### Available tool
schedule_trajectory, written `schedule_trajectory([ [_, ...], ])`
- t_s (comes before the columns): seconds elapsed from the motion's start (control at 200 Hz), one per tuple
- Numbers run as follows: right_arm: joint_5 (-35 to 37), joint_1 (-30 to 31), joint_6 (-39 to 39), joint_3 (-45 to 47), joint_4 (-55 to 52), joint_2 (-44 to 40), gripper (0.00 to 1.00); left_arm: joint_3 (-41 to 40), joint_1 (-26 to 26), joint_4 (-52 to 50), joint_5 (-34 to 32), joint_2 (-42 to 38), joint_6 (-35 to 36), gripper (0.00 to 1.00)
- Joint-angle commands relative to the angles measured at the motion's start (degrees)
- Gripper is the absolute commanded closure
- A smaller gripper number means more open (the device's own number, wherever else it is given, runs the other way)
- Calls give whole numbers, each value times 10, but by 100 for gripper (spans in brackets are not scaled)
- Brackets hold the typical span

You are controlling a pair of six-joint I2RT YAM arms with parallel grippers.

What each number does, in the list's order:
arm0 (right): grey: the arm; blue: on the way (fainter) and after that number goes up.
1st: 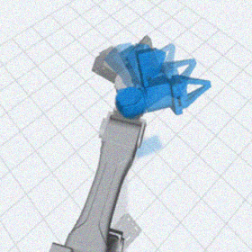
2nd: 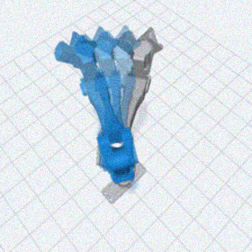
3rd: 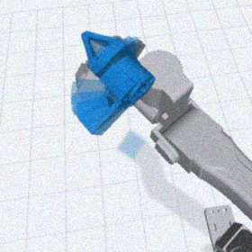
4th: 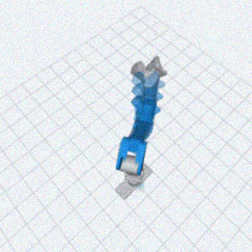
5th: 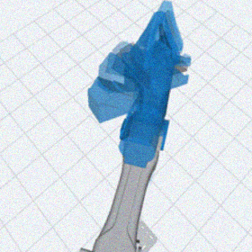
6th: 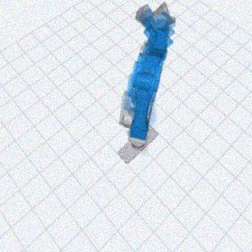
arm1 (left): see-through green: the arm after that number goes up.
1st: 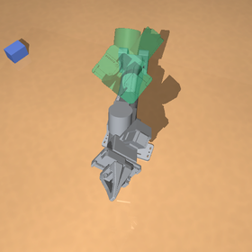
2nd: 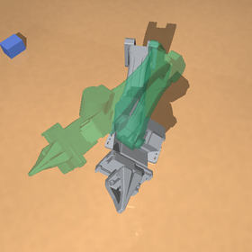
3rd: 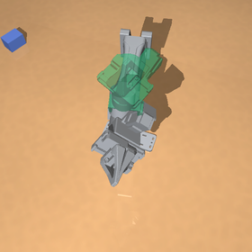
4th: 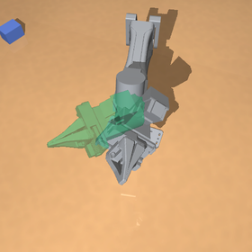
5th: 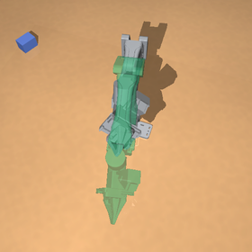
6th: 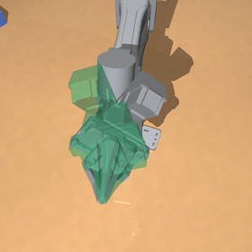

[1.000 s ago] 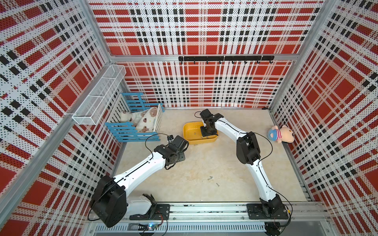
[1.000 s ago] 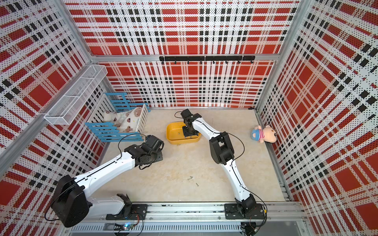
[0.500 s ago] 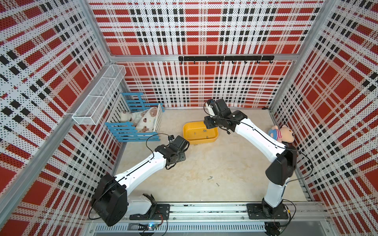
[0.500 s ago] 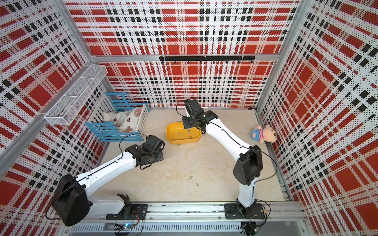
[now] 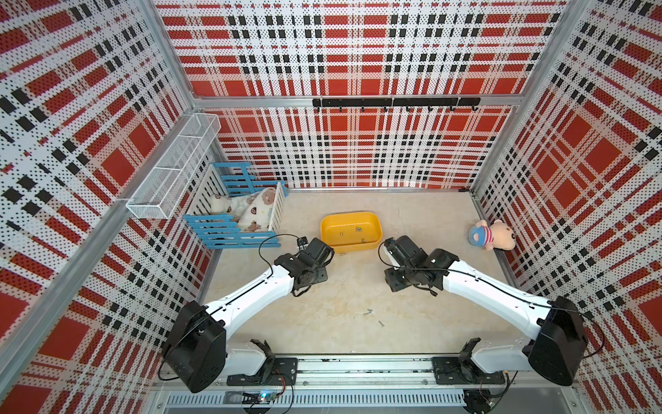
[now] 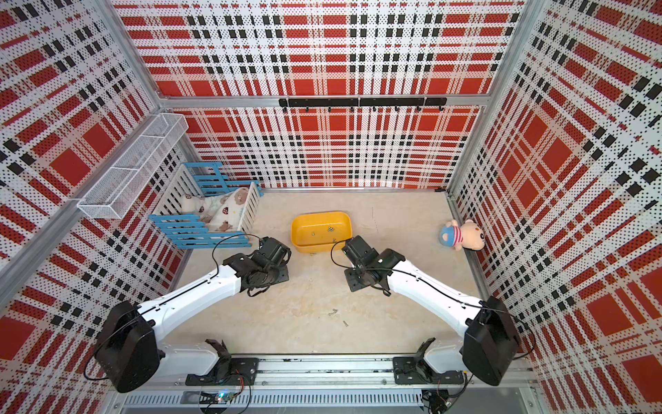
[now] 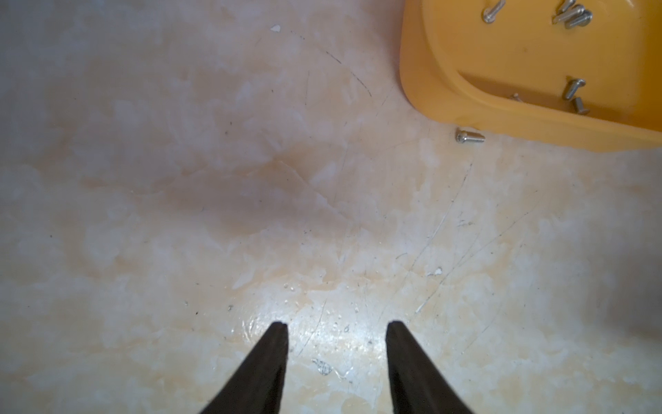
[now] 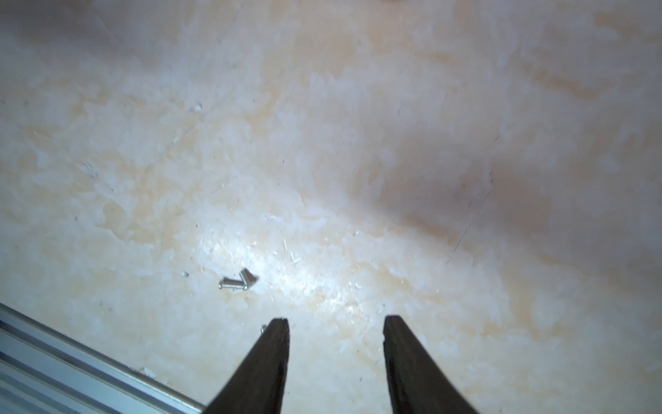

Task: Put the screws on the desktop into the storage box
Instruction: Pick up the screw from the center of the board.

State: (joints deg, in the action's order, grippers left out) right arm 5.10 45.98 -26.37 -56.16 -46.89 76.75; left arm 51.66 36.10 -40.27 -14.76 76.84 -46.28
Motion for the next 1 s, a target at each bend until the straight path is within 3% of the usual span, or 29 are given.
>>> schedule_trajectory([
  [0.0,-9,26,-49,40,4,-6,51,3,8,11,3,8,-5,49],
  [0.416,-31,119,-102,50,56,90,55,-6,7,16,5,4,-5,49],
  [0.997,-51,162,-126,60,69,142,62,-13,-4,16,9,-4,2,49],
])
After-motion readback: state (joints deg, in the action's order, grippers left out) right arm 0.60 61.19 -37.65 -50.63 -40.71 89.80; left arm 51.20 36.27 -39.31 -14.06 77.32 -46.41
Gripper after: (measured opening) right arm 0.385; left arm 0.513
